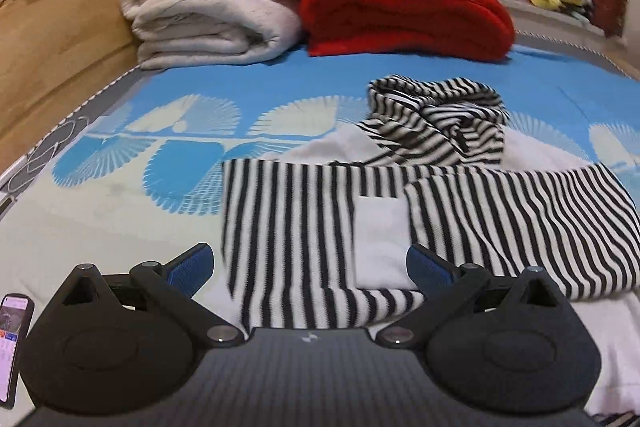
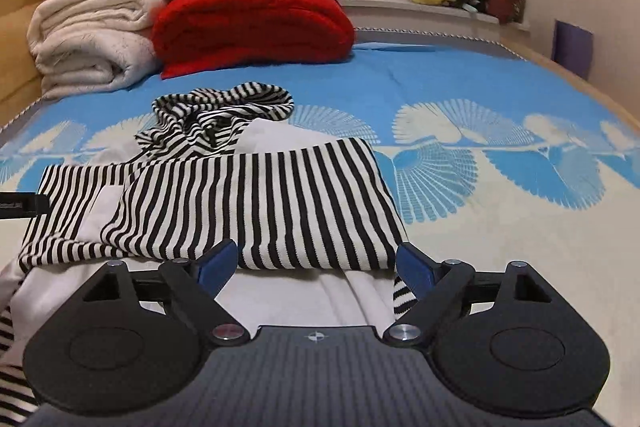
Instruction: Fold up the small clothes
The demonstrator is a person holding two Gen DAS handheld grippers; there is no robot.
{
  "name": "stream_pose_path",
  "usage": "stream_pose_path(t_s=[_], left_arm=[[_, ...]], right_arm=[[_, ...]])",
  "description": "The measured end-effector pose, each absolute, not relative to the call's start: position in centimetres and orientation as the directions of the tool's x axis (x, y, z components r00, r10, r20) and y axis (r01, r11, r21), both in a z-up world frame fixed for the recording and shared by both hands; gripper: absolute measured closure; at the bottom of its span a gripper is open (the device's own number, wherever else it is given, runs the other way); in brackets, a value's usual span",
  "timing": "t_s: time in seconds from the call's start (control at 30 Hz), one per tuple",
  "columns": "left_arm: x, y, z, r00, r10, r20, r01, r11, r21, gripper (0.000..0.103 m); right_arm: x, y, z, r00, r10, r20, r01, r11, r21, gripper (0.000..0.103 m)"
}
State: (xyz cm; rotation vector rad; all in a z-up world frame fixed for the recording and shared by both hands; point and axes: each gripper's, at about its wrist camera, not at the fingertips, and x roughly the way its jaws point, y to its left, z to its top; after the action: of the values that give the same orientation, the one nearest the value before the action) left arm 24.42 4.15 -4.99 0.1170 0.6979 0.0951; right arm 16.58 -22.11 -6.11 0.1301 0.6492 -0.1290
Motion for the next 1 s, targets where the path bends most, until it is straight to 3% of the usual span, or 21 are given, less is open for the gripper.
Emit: stream_pose_path(t_s=[0.57,1.0], left_arm=[[23.9,2.8,-5.7,0.744,0.073,-0.664,0.010,0.993,0.120,0.000],[24.0,1.4,-6.9,0.662,-0.048,-0.748,0.099,0.995,0.025,0.000]], right_arm=[[17.0,-21.4,-6.1,0.761,-0.075,-0.644,0.134,0.990,0.044,0.016],[17.3,-20.8,-6.1,0.755,-0.080,-0.651,0.124,0.992,0.022,0.016]])
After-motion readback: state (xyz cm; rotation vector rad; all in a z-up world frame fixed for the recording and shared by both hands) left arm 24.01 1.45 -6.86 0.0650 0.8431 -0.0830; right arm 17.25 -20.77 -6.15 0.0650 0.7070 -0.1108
